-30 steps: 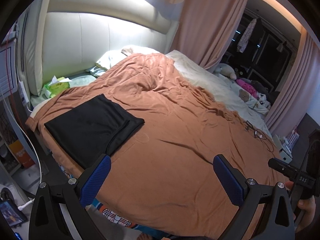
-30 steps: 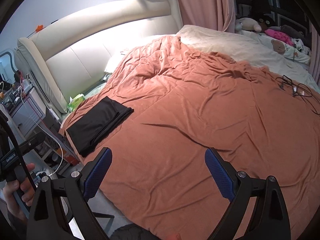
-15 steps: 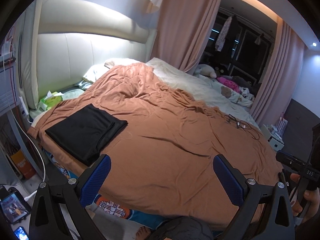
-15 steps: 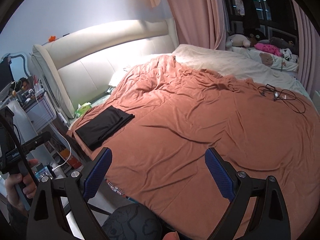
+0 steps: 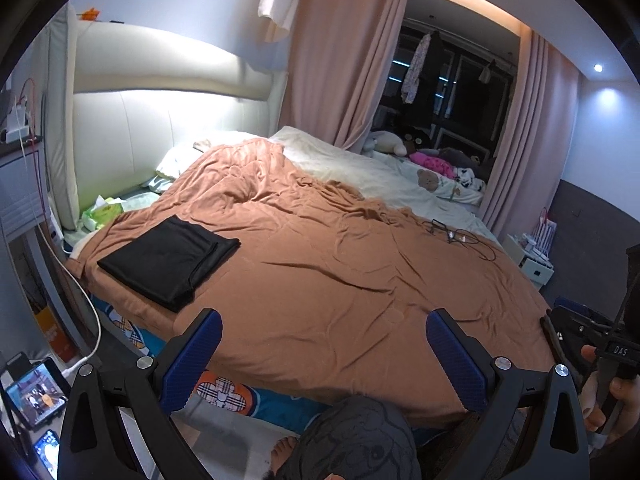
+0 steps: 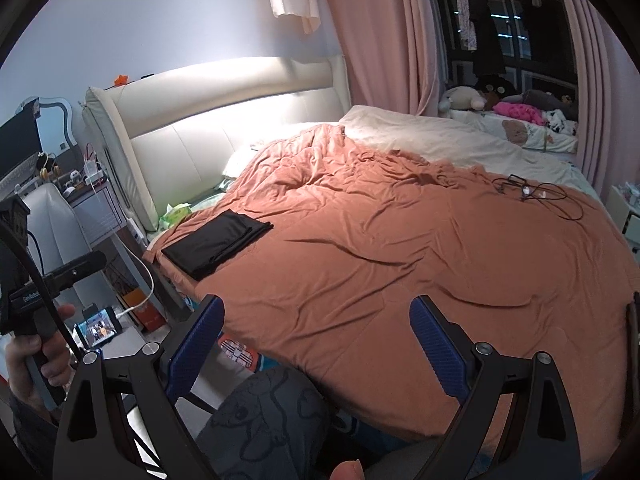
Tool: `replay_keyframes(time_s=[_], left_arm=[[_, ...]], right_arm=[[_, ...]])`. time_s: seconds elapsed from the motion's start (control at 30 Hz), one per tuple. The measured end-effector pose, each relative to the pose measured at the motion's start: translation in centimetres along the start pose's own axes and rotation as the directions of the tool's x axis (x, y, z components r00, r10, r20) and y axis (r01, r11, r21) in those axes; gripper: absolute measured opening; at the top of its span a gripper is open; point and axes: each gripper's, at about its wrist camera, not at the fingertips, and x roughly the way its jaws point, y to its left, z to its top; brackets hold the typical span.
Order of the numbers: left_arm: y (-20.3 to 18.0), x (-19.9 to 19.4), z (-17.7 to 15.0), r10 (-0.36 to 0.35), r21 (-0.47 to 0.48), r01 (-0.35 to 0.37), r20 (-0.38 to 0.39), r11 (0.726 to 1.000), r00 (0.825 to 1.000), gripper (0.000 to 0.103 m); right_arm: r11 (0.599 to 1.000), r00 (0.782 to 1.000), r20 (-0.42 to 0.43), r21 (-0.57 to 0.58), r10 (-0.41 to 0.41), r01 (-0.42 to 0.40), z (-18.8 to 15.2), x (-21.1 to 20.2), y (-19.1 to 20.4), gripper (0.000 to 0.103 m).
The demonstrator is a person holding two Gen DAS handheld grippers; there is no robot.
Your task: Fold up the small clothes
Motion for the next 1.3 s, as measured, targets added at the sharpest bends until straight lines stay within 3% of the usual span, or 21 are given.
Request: replay_keyframes(time_s=[0.47, 0.7, 1.3], left_arm=[[-4.6, -4.8, -4.5, -0.064, 0.121, 0.054, 0.081, 0.991, 0.995, 0.102], [-7.0, -5.7, -6.9, -0.074, 0.179, 0.051, 0.124, 0.983, 0.99, 0.102], [-8.3, -6.6, -11.8, -0.077, 0.255, 0.035, 0.157, 0.966, 0.985, 0.102]], right_arm=[[0.991, 0.986, 0.095, -0.01, -0.135, 0.137, -6.0, -6.3, 0.7, 0.094], [0.977, 0.967, 0.138, 0.002, -0.213, 0.214, -8.4, -7.1, 1.7, 0.094], [0.959, 0.95, 0.137, 0.079, -0.281, 0.272, -13.7, -7.2, 2.1, 0.094]])
